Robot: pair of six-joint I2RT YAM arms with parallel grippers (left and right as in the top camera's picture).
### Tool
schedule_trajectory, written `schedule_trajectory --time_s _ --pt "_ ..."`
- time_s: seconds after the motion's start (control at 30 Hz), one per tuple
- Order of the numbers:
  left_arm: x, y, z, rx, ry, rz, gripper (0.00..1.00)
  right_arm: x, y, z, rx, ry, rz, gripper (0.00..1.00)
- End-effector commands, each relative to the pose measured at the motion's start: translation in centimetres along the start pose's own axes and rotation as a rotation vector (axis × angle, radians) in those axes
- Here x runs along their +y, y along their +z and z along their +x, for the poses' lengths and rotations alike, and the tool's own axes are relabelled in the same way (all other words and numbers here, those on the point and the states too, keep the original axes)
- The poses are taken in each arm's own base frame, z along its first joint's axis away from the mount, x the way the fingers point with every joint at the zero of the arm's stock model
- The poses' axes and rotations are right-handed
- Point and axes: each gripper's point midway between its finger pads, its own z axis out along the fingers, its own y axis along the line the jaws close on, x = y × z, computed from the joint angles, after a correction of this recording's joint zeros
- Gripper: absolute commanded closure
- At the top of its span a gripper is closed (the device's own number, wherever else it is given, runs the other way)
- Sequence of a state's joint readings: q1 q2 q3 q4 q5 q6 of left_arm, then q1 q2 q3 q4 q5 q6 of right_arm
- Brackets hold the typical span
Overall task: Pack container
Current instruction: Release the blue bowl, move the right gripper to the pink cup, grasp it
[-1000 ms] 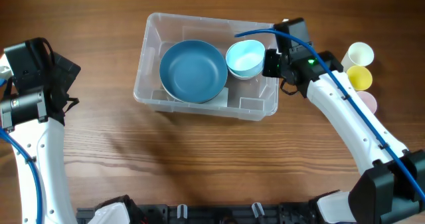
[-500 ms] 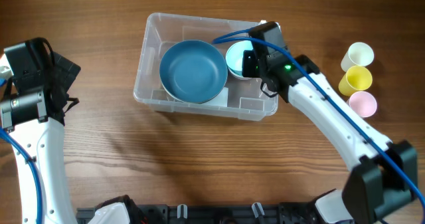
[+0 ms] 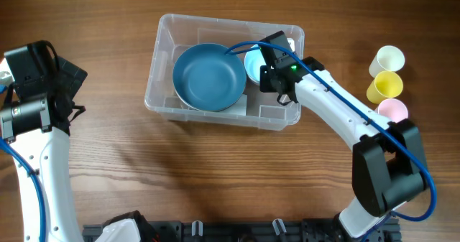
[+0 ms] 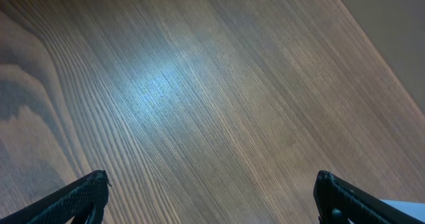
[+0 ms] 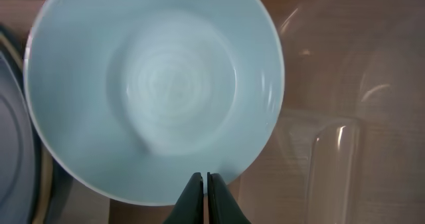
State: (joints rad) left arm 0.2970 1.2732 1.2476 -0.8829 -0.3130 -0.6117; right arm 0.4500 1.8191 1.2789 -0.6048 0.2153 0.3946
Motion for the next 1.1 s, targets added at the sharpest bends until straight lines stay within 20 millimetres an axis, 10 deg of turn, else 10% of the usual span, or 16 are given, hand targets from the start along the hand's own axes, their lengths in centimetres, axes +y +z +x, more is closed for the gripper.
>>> schedule_trajectory --time_s 0.0,0.2,0.53,0.67,1.07 --pt "-0.1 -0.3 -0.5 -0.011 -0.008 0.006 0.0 0.0 -5.6 -4.6 -0.167 0.01 -0.031 0.96" --pt "-0.1 -0.2 -0.5 -0.011 -0.008 0.006 0.0 -4.8 -14.3 -5.9 -0.301 0.129 0.01 0.96" --pt "-0.1 -0.2 -0.5 -0.011 -0.008 0.006 0.0 -23.3 -21.5 2.9 -0.175 0.631 0.311 0.95" --pt "-0.1 -0.2 -0.5 -0.011 -0.008 0.006 0.0 -26.6 -20.3 6.7 -0.036 0.738 0.383 0.95" --pt "-0.1 -0.2 -0.5 -0.011 -0.008 0.007 0.0 -26.9 -8.9 9.7 0.314 0.596 0.313 0.83"
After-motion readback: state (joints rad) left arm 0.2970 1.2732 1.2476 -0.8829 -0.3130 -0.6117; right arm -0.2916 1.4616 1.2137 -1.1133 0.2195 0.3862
